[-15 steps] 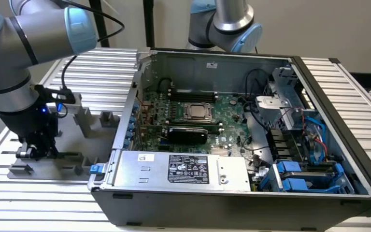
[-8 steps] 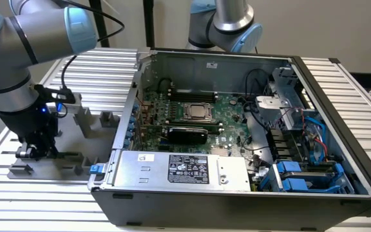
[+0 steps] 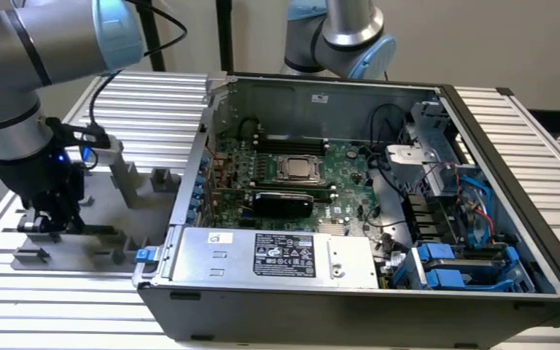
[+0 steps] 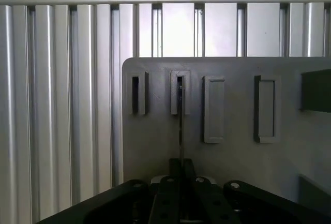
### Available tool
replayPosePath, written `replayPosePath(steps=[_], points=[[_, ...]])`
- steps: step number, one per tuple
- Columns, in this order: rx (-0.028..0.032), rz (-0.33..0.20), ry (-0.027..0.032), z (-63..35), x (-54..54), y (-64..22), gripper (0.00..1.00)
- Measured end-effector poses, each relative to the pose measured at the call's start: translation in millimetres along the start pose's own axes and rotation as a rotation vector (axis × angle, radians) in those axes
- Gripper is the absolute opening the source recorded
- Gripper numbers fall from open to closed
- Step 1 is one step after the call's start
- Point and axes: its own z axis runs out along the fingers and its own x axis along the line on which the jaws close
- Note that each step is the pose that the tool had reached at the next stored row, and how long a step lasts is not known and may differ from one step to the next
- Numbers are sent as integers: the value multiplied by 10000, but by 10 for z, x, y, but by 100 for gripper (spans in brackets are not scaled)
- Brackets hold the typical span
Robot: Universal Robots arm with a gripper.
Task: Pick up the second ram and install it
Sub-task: 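Pick up the second ram and move it above second insertion slot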
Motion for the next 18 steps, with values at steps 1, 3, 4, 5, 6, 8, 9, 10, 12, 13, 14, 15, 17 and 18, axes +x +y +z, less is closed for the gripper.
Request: replayPosePath(steps=[1, 3, 4, 5, 6, 8, 9, 10, 12, 13, 14, 15, 17, 18], points=[[0, 0, 0, -31, 1, 1, 0], [-1, 0, 1, -93, 2, 3, 0], [1, 0, -1, -131, 3, 4, 0], [0, -1, 0, -177, 4, 5, 0], [-1, 0, 0, -222, 5, 7, 0], [0, -1, 0, -314, 7, 9, 0], [0, 0, 0, -359, 8, 11, 0], [0, 0, 0, -404, 9, 12, 0], [-1, -1, 1, -489, 11, 15, 0], [0, -1, 0, -522, 12, 15, 0], [0, 0, -1, -564, 13, 17, 0], [-1, 0, 1, -607, 14, 18, 0], [1, 0, 0, -698, 15, 20, 0], [-1, -2, 1, -744, 17, 19, 0]])
